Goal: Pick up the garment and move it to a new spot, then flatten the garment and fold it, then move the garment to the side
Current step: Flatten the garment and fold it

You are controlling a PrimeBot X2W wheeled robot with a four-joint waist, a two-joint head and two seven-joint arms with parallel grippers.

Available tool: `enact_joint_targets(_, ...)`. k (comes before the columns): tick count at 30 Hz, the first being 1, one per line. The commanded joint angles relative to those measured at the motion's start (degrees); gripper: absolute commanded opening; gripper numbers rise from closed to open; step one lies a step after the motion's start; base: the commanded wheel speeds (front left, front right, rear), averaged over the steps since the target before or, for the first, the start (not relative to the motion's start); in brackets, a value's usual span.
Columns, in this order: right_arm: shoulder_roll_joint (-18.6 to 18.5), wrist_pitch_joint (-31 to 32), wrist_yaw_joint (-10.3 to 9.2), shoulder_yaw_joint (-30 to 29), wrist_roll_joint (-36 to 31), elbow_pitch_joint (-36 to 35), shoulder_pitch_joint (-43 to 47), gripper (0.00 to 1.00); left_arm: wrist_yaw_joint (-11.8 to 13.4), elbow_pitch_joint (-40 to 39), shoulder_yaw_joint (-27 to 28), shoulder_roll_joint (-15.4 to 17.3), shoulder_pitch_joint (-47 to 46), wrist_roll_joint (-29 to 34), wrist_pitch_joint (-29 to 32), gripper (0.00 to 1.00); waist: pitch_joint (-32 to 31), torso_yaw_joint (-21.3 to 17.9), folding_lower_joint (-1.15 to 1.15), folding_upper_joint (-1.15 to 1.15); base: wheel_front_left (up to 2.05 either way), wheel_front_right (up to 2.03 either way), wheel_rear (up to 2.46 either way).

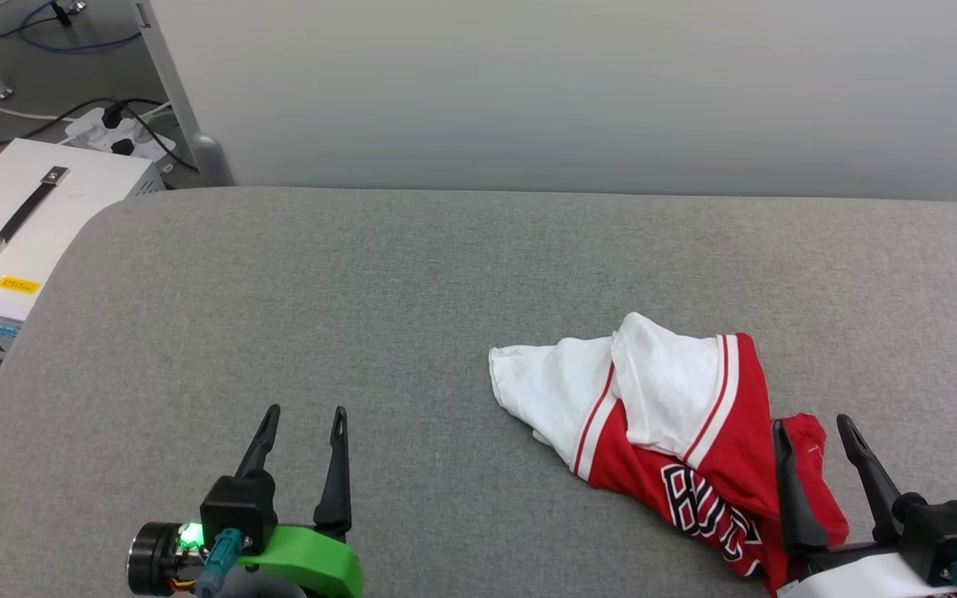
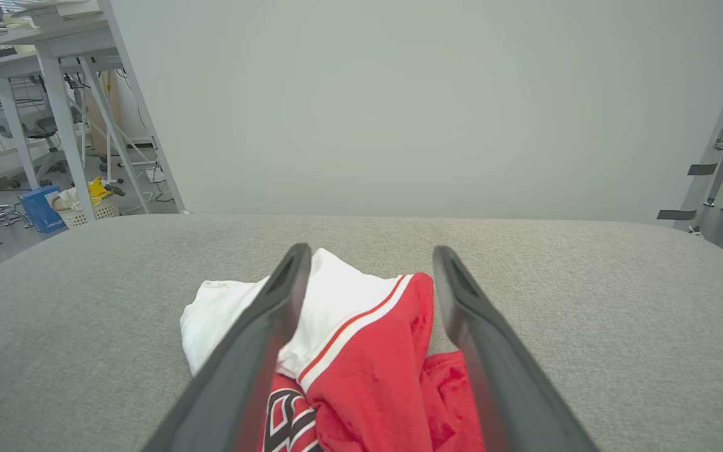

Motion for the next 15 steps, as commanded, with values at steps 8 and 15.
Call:
enact_joint_targets(8, -1.21, -0.13, -0.05, 0.21, -1.56, -3.08, -7.12, 1.0, -1.31, 0.28, 1.26, -1.15, 0.05, 1.54, -0.31, 1.0, 1.48, 0.39, 0.0, 0.0, 0.0, 0.0, 0.0)
enact_joint_targets(15, -11.62, -0.13, -0.05, 5.96, 2.07, -1.17, -19.91, 1.0, -2.17, 0.64, 1.24, -1.77, -1.7, 2.1, -0.31, 1.0, 3.64, 1.13, 0.0, 0.0, 0.0, 0.0, 0.0)
